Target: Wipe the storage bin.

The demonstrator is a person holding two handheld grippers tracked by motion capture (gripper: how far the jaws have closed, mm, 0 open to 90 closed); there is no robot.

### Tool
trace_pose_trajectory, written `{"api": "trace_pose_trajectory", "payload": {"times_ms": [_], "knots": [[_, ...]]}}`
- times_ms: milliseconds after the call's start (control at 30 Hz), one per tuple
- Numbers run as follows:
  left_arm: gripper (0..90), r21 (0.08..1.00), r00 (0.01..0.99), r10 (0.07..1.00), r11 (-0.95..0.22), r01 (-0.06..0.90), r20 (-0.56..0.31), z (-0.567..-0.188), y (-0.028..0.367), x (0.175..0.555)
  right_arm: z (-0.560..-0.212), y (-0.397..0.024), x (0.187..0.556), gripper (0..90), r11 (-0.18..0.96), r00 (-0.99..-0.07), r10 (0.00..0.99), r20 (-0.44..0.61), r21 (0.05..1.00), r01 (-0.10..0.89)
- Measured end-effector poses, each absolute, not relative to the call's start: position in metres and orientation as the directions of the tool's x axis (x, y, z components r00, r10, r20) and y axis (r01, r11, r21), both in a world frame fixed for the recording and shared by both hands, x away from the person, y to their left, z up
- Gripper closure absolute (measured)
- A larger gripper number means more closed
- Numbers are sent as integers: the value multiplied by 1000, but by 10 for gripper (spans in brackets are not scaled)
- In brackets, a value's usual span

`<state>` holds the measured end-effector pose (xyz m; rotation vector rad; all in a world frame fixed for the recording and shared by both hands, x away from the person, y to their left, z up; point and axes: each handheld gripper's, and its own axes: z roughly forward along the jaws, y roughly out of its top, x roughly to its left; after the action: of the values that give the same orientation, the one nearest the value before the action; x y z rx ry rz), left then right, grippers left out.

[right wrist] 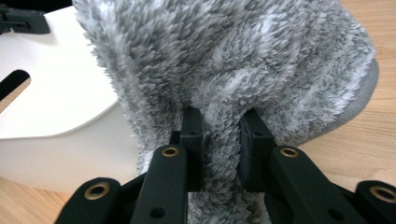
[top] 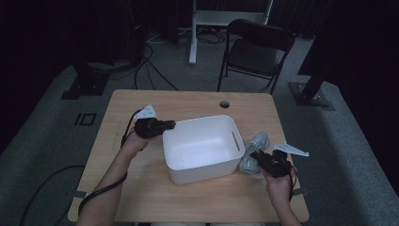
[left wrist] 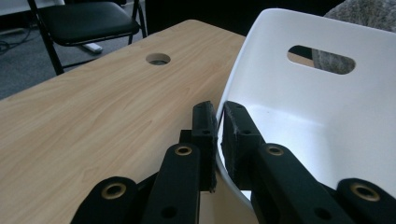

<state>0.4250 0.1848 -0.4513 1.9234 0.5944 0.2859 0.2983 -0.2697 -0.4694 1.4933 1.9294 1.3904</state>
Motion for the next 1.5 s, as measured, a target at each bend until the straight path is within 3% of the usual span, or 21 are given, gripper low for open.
{"api": "trace_pose_trajectory", "payload": {"times_ms": [167,333,733,900,1067,1133,1233,1300,1500], "knots": [[761,912,855,512,-305,276,-88,-451,181,428,-469,-269,298,752,-21,-396,875,280,837,546],[753,906,856,511,-321,277,-81,-449,173,431,-470,-270,298,752,-20,-397,874,281,837,548],[861,905,840,537,-318,283,-74,-450,182,413,-470,-272,299,752,-28,-388,877,284,835,549],[862,909,830,550,-295,294,-89,-452,188,404,-469,-273,299,752,-34,-386,877,287,837,547],[757,903,840,535,-315,294,-87,-452,180,407,-469,-270,299,752,-27,-391,875,284,837,547],[758,903,845,527,-313,294,-92,-452,179,408,-468,-270,299,752,-29,-390,876,284,837,546],[777,904,841,530,-297,306,-110,-452,176,411,-468,-274,298,752,-36,-385,877,288,838,545],[849,899,831,545,-303,315,-108,-452,176,411,-468,-275,299,752,-38,-383,877,290,837,546],[875,897,813,576,-311,315,-85,-451,177,402,-468,-276,299,752,-36,-384,878,287,838,545]]}}
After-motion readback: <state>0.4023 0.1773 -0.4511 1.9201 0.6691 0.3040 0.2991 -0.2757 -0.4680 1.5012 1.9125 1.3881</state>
